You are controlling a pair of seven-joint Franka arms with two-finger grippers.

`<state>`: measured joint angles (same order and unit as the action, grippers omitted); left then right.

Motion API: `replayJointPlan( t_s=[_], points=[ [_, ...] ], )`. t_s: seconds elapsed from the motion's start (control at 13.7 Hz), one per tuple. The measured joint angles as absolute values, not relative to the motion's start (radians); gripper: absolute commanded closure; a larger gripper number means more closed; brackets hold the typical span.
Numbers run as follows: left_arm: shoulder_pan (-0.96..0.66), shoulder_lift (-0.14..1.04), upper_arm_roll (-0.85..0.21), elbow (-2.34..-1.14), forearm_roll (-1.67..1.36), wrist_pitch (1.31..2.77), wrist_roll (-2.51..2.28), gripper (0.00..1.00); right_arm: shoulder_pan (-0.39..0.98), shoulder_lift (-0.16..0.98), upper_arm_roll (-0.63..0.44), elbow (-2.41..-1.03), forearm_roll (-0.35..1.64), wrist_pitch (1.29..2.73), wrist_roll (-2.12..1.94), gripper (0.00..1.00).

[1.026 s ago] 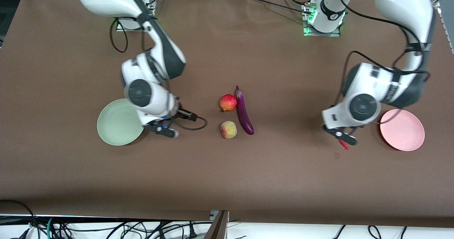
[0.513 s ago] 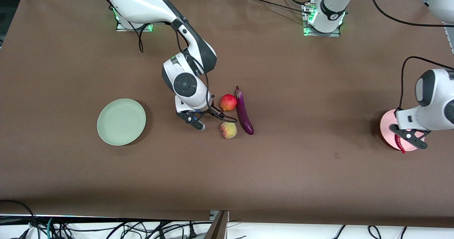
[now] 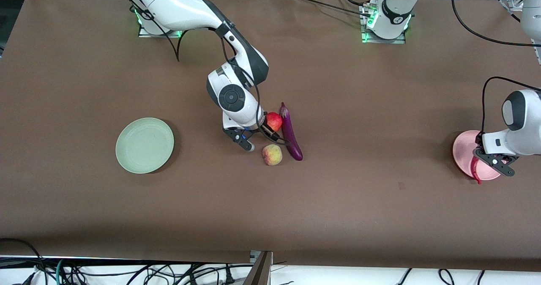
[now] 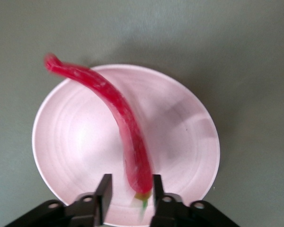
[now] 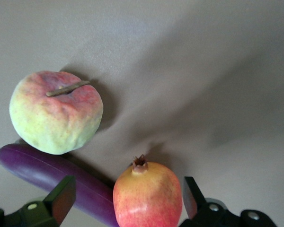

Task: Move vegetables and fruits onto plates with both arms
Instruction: 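Lower the chili onto the pink plate while the right gripper grasps the pomegranate, then carry the pomegranate to the green plate while the left gripper reaches the eggplant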

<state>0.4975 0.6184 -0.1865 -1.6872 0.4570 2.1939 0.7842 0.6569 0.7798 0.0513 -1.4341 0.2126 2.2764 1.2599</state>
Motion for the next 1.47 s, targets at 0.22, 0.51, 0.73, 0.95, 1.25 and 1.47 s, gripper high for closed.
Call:
replayJointPlan(
  t_s=[0.22,0.51,0.73,0.95,1.25,1.47],
  points=[
    [0.497,0.567,-0.238,-1.662,0.457,2.156,0.784,0.00,0.670,0.798,0.051,-1.434,0.213,2.299,1.276,0.00],
    [0.494,0.447,-0.335,-1.655,0.424,2.032,0.779,0.00,0.697,0.830,0.051,-1.434,0.213,2.337,1.303,0.00],
    [0.490,0.403,-0.363,-1.656,0.331,1.969,0.777,0.00,0.701,0.842,0.051,-1.434,0.213,2.340,1.314,0.01],
    [0.495,0.420,-0.358,-1.672,0.316,1.967,0.778,0.00,0.708,0.845,0.051,-1.436,0.213,2.356,1.321,0.01],
    [0.504,0.422,-0.404,-1.624,0.235,1.930,0.781,0.00,0.724,0.847,0.051,-1.459,0.213,2.408,1.349,0.07],
    [0.429,0.400,-0.460,-1.593,0.218,1.850,0.624,0.00,0.735,0.847,0.051,-1.477,0.213,2.432,1.359,0.59]
  ],
)
